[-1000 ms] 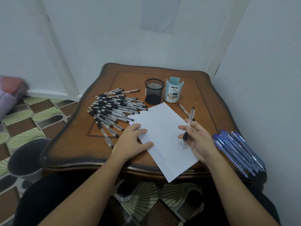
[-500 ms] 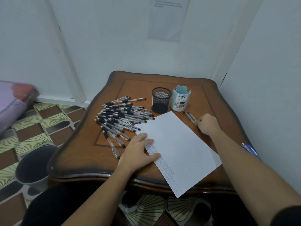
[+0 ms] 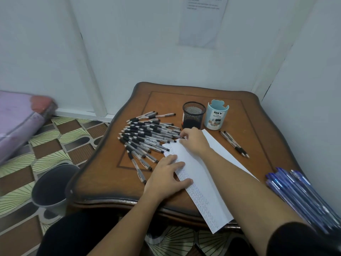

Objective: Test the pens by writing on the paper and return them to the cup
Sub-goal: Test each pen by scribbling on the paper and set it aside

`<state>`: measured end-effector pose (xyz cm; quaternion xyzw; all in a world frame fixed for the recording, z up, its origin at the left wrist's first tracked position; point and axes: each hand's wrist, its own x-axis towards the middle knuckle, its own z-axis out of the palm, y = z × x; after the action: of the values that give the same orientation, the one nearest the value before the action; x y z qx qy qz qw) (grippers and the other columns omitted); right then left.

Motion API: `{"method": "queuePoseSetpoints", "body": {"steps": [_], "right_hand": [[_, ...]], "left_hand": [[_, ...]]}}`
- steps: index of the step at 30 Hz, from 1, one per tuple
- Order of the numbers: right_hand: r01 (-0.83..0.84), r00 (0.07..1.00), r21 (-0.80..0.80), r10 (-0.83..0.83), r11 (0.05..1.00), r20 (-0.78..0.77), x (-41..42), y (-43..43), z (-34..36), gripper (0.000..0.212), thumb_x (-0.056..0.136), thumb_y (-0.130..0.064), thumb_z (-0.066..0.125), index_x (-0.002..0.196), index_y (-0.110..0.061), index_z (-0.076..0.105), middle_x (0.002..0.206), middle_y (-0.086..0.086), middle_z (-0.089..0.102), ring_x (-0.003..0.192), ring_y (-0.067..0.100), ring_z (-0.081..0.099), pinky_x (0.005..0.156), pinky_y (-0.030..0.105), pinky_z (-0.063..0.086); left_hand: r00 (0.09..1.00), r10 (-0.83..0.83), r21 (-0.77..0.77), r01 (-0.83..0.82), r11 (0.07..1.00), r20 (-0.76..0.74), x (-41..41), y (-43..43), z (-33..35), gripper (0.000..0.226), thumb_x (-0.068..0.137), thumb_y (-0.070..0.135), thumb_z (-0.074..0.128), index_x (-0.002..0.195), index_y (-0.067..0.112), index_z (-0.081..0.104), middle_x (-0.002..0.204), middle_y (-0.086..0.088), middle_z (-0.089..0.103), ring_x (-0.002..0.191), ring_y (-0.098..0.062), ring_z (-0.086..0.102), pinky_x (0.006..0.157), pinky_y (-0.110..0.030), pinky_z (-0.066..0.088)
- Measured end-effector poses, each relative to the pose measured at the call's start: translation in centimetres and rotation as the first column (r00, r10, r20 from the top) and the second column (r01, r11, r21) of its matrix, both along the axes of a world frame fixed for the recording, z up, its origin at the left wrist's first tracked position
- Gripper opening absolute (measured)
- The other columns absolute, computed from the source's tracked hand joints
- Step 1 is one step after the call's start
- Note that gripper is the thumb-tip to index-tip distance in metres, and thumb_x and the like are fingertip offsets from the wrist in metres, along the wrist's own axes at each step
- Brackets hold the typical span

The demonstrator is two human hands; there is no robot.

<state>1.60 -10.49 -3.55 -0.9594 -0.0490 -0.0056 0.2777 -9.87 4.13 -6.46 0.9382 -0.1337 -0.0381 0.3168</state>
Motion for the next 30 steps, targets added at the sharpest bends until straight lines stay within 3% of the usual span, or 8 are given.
{"method": "queuePoseSetpoints", "body": {"steps": [4,7,10,14,18,25,28,30], "right_hand": [[0.031,0.999,0.069,-0.033,0.997,0.021,-0.3,-0.3,-0.2,0.004,0.093,-0.020,0.062,0.090,-0.020,0.063,0.105,0.002,0.053,0.094,0.020,0.054,0.075,0.028,0.038],[0.078,0.996,0.365,-0.088,0.928,0.011,-1.3,-1.6,1.0,0.004,0.093,-0.018,0.064,0.090,-0.018,0.063,0.101,-0.001,0.060,0.097,0.016,0.055,0.075,0.026,0.042],[0.268,0.955,0.768,-0.267,0.581,-0.132,-3.0,-3.1,3.5,0.006,0.097,-0.020,0.061,0.092,-0.022,0.059,0.101,-0.005,0.063,0.102,0.016,0.059,0.083,0.032,0.052],[0.240,0.942,0.954,-0.281,0.181,-0.184,-5.1,-5.0,5.3,0.012,0.106,-0.027,0.043,0.116,-0.022,0.048,0.099,0.005,0.070,0.084,0.020,0.070,0.077,0.036,0.057],[0.256,0.932,0.938,-0.316,0.235,-0.175,-7.2,-5.9,5.8,0.018,0.107,-0.031,0.037,0.117,-0.024,0.050,0.069,0.001,0.046,0.046,0.008,0.030,0.043,0.021,0.030],[0.211,0.964,0.937,-0.217,0.279,-0.152,-11.1,-7.3,5.4,0.017,0.100,-0.028,0.056,0.106,-0.012,0.054,0.050,0.001,0.037,0.041,0.011,0.030,0.042,0.024,0.030],[0.248,0.963,0.947,-0.155,0.203,-0.219,-12.7,-8.1,4.6,0.026,0.105,-0.026,0.044,0.097,-0.006,0.060,0.055,0.004,0.050,0.056,0.016,0.052,0.061,0.031,0.044],[0.294,0.953,0.945,-0.115,0.139,-0.280,-13.8,-8.6,3.7,0.046,0.105,-0.040,0.036,0.081,-0.008,0.059,0.057,0.004,0.045,0.056,0.015,0.043,0.059,0.031,0.037]], "left_hand": [[1.000,-0.008,0.013,0.008,1.000,0.001,0.1,0.0,-0.1,0.066,0.080,0.062,0.064,0.138,0.033,0.051,0.157,0.008,0.027,0.145,-0.011,0.015,0.117,-0.035,0.018],[1.000,0.000,-0.008,0.000,1.000,-0.001,0.1,0.1,-0.3,0.066,0.079,0.062,0.066,0.137,0.032,0.052,0.156,0.008,0.029,0.145,-0.011,0.016,0.117,-0.036,0.020],[1.000,0.003,-0.007,-0.003,1.000,0.005,0.1,0.0,-0.3,0.067,0.079,0.061,0.066,0.137,0.032,0.053,0.155,0.008,0.029,0.144,-0.011,0.018,0.116,-0.035,0.020],[1.000,0.003,-0.001,-0.002,1.000,0.008,0.1,0.1,-0.3,0.066,0.079,0.062,0.066,0.137,0.032,0.053,0.155,0.009,0.030,0.143,-0.011,0.020,0.116,-0.036,0.022],[1.000,0.006,0.002,-0.006,1.000,-0.006,0.1,0.0,-0.2,0.066,0.079,0.062,0.066,0.137,0.032,0.053,0.155,0.009,0.031,0.144,-0.011,0.020,0.117,-0.038,0.023],[1.000,0.015,0.005,-0.015,1.000,-0.007,-0.1,-0.1,0.1,0.064,0.080,0.061,0.066,0.136,0.031,0.054,0.154,0.009,0.032,0.142,-0.010,0.022,0.115,-0.036,0.023],[1.000,0.010,0.019,-0.010,1.000,-0.011,-0.2,-0.1,0.2,0.065,0.080,0.061,0.066,0.136,0.031,0.054,0.155,0.008,0.032,0.143,-0.012,0.022,0.115,-0.037,0.023],[1.000,0.009,0.025,-0.008,1.000,-0.008,-0.2,-0.2,0.3,0.065,0.080,0.061,0.066,0.136,0.029,0.054,0.155,0.006,0.033,0.143,-0.013,0.022,0.115,-0.037,0.022]]}}
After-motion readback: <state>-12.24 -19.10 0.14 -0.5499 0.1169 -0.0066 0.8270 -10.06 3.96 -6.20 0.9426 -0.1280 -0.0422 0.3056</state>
